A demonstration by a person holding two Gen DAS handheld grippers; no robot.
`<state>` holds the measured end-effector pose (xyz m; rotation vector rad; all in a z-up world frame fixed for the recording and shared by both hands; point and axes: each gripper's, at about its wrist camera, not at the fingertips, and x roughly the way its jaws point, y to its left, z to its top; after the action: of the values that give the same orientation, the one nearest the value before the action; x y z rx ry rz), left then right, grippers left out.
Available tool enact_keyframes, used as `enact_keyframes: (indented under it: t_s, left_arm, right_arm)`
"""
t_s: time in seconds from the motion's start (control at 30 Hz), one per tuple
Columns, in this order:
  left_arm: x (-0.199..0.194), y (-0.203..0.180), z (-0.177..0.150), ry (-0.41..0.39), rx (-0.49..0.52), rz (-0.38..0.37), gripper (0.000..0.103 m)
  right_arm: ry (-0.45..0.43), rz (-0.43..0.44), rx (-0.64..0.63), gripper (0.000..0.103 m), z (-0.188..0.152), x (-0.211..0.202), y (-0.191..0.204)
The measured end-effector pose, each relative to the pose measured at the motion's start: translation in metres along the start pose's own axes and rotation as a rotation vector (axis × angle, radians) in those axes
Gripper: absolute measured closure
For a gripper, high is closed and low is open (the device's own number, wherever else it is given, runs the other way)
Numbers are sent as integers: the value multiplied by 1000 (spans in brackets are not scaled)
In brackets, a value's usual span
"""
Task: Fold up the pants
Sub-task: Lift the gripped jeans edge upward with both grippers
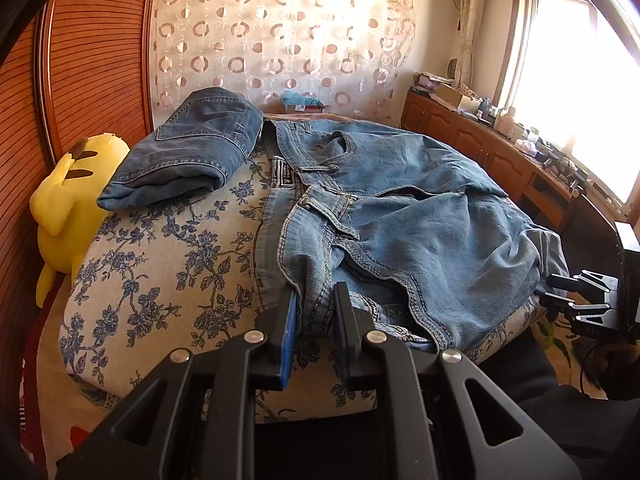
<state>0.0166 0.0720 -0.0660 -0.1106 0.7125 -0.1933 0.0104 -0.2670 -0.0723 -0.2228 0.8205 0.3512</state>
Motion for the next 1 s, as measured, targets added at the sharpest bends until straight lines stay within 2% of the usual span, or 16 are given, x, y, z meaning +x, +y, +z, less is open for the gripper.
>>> enact_keyframes:
  t_s: [0.07,0.13,0.3,0.33,0.37,0.4,0.47,0.63,0.8,1.0]
  left_arm:
    - [0,1,0,1,0,0,89]
    - [0,1,0,2,0,-1,89]
    - [1,3,-1,3,-7,-3,89]
    - [2,3,-2,3,-8,-3,89]
    - [3,4,-2,4,-11,-4,89]
    - [3,4,-2,6,-13,-5,89]
    - [4,5,-2,4,-15,-9,89]
    - [-4,1,8,-34,-12,-35,90]
    - [-27,-13,27,-114,4,-74,91]
    - [-50,-22,45,-181,-1,-109,91]
  right_arm:
    - [-3,-12,2,52,0,1,-1]
    - [-11,-24,0,51,0,1,-2]
    - [-12,-28,-6,55,-2,-1,-6]
    - [-13,-25,-3,61,-2,-1,-7]
    - [-17,-27,-3,79,-3,-2,-9]
    - [-20,-40,-7,89,-4,-3,-10]
    - [-18,-47,-23,102,-5,-3,-10]
    - [-30,-66,-1,103,-2,-10,-21]
    - [-140,-148,57,103,23,-53,-59]
    - [-267,-225,49,103,55,-102,-82]
